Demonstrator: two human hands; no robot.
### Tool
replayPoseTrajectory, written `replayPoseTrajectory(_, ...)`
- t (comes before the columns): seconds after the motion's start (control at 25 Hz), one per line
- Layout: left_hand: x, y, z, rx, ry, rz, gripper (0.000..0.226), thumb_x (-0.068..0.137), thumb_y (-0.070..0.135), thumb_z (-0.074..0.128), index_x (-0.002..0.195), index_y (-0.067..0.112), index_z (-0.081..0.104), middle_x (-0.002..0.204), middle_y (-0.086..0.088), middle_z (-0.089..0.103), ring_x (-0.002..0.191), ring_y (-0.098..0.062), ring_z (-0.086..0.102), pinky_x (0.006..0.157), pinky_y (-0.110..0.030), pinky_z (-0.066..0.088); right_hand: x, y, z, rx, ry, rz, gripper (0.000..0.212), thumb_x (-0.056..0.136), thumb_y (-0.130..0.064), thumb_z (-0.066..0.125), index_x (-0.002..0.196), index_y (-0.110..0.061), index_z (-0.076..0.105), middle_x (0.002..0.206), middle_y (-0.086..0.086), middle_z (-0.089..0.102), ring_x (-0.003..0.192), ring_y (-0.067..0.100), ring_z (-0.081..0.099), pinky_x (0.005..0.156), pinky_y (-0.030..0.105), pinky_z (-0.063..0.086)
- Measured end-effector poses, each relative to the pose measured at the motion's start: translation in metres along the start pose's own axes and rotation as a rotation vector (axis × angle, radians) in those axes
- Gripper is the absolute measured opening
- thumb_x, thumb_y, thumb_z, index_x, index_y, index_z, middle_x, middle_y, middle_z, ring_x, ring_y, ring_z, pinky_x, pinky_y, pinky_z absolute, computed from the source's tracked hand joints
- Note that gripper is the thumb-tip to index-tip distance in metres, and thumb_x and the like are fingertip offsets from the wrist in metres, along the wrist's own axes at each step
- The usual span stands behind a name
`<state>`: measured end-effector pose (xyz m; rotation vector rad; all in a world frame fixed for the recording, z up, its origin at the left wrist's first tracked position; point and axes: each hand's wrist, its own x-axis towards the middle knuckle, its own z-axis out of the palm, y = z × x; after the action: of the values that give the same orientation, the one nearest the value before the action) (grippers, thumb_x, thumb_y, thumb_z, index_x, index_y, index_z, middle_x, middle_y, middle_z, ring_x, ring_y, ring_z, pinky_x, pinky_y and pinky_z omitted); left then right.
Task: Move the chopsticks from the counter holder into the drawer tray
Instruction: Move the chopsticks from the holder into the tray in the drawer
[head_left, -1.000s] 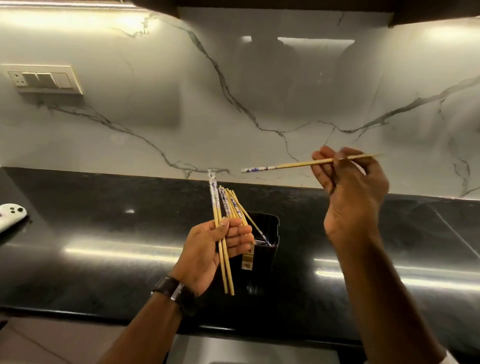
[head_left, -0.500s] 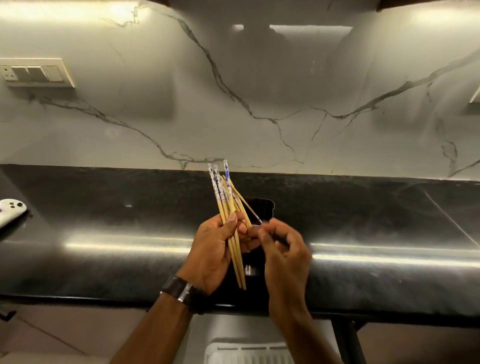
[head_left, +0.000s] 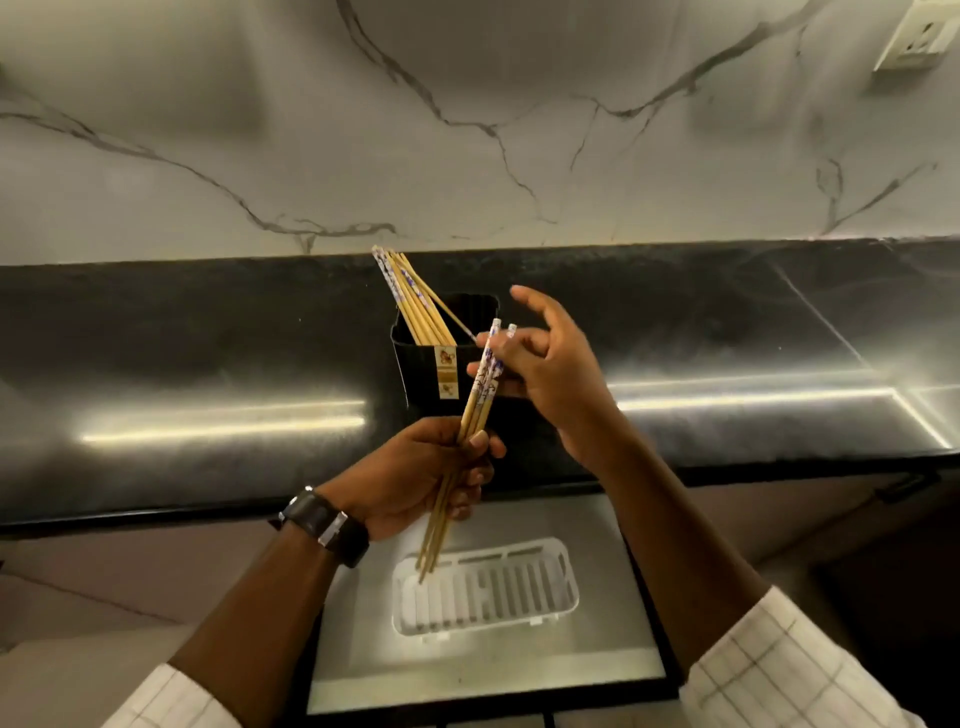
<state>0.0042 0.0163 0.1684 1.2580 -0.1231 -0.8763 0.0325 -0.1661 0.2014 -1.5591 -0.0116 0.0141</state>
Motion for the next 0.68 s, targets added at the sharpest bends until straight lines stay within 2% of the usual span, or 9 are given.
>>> replayPoseTrajectory(0.12,-0.003,-0.014,-0.002,0.065,-0.013,-0.108,0.025,0.106,0.013,0.041,0.106,0.003,0.063,0.072,-0.008,0.052,0.061,-0.019,0.049,0.058,-0.032,0.043,-0.012,0.019,-0.009,-0.176,0.005,-0.046,0.022,0.101,-0.007,0.059,0.121,-0.011,0.066,0.103,0.015,0.076,0.092,0.026,0.078,0.081,0.047,0.064)
replayPoseTrajectory(0.24,0.0,-0.03,-0.002,0.12,-0.048,-0.176,0.027,0.106,0.016,0.042,0.106,0.002,0.064,0.073,-0.007,0.051,0.061,-0.018,0.048,0.058,-0.03,0.043,-0.029,0.033,-0.014,-0.251,0.047,-0.05,0.015,0.096,-0.007,0.066,0.111,-0.007,0.07,0.098,0.015,0.076,0.089,0.024,0.078,0.077,0.044,0.065)
replayPoseTrajectory(0.36,-0.002,-0.051,-0.009,0.251,-0.069,-0.231,0.032,0.105,0.024,0.045,0.109,0.0,0.067,0.073,-0.005,0.057,0.061,-0.015,0.049,0.057,-0.026,0.044,-0.06,0.055,-0.027,-0.053,0.133,0.054,0.02,0.092,-0.002,0.071,0.112,-0.003,0.069,0.098,0.019,0.075,0.089,0.028,0.079,0.076,0.037,0.065)
replayPoseTrajectory(0.44,-0.011,-0.066,-0.023,0.437,-0.048,-0.239,0.033,0.104,0.026,0.049,0.111,0.001,0.069,0.076,-0.005,0.065,0.058,-0.012,0.052,0.055,-0.023,0.045,-0.082,0.081,-0.037,0.203,0.359,0.227,0.019,0.09,0.003,0.071,0.109,-0.001,0.069,0.096,0.023,0.074,0.084,0.03,0.079,0.071,0.036,0.064)
replayPoseTrajectory(0.48,-0.017,-0.075,-0.03,0.495,-0.015,-0.245,0.031,0.103,0.026,0.051,0.11,0.003,0.071,0.08,-0.007,0.07,0.058,-0.012,0.056,0.054,-0.021,0.047,-0.091,0.096,-0.042,0.323,0.481,0.352,0.018,0.09,0.006,0.07,0.107,0.001,0.069,0.095,0.024,0.074,0.079,0.03,0.079,0.069,0.037,0.065)
replayPoseTrajectory(0.56,-0.028,-0.096,-0.044,0.437,0.126,-0.259,0.026,0.101,0.021,0.056,0.108,0.003,0.073,0.094,-0.015,0.077,0.066,-0.021,0.068,0.059,-0.025,0.055,-0.103,0.128,-0.046,0.501,0.636,0.604,0.013,0.093,0.011,0.063,0.105,0.006,0.065,0.097,0.026,0.071,0.074,0.03,0.075,0.07,0.041,0.064)
replayPoseTrajectory(0.68,-0.029,-0.129,-0.047,0.044,0.464,-0.24,0.019,0.098,0.005,0.057,0.111,-0.002,0.07,0.108,-0.024,0.075,0.092,-0.033,0.076,0.076,-0.036,0.064,-0.107,0.164,-0.039,0.547,0.701,0.812,0.018,0.095,0.014,0.057,0.113,0.013,0.06,0.104,0.032,0.068,0.075,0.032,0.069,0.08,0.048,0.057)
